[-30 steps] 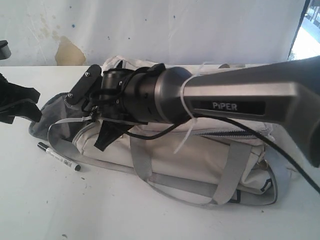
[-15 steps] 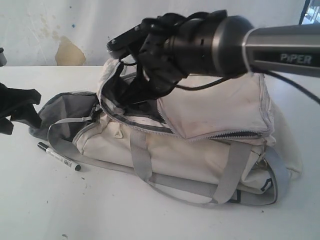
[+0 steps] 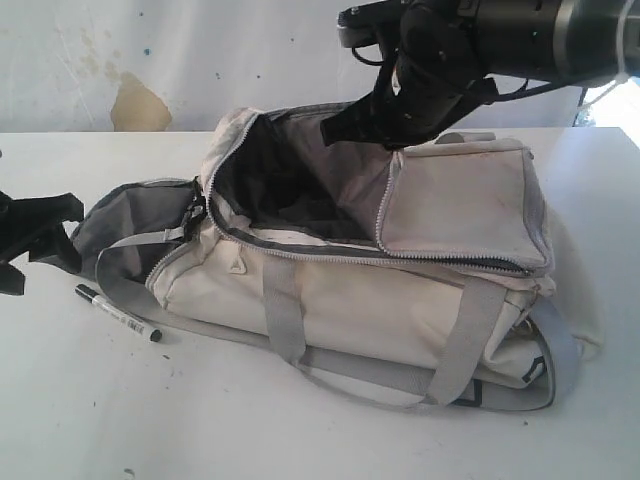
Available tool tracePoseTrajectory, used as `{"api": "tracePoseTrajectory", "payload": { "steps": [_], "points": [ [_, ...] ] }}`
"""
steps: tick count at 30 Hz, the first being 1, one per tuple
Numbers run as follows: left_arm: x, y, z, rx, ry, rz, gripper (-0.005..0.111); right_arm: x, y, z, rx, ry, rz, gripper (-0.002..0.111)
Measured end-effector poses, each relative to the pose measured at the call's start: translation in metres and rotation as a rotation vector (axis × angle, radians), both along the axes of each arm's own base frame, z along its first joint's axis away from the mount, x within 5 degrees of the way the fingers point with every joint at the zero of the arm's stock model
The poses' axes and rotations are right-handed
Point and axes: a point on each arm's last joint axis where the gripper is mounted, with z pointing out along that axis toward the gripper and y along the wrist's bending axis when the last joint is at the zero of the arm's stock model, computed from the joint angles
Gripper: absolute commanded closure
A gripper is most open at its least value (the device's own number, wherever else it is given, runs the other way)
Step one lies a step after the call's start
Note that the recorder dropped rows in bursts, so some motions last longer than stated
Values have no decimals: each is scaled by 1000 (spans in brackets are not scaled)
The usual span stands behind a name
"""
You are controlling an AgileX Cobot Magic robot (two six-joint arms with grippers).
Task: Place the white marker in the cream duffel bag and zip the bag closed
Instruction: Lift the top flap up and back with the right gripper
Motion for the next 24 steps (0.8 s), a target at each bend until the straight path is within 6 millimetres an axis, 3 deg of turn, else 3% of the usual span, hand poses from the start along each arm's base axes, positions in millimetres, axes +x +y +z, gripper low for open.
{"api": "tracePoseTrajectory", "payload": {
  "steps": [4,8,16,24],
  "points": [
    [1,-3,1,-55,4,47,40,10,-13,2,-5,-38,15,108],
    [5,-5,-1,-96,-5,93,40,15,-14,5,4,-85,48,108],
    [15,-7,-31,-153,118,224,40,20,-13,12,-4,-158,109,108],
    [26,-10,-52,-224,156,360,40,29,-16,34,-53,-270,145,108]
  ]
}}
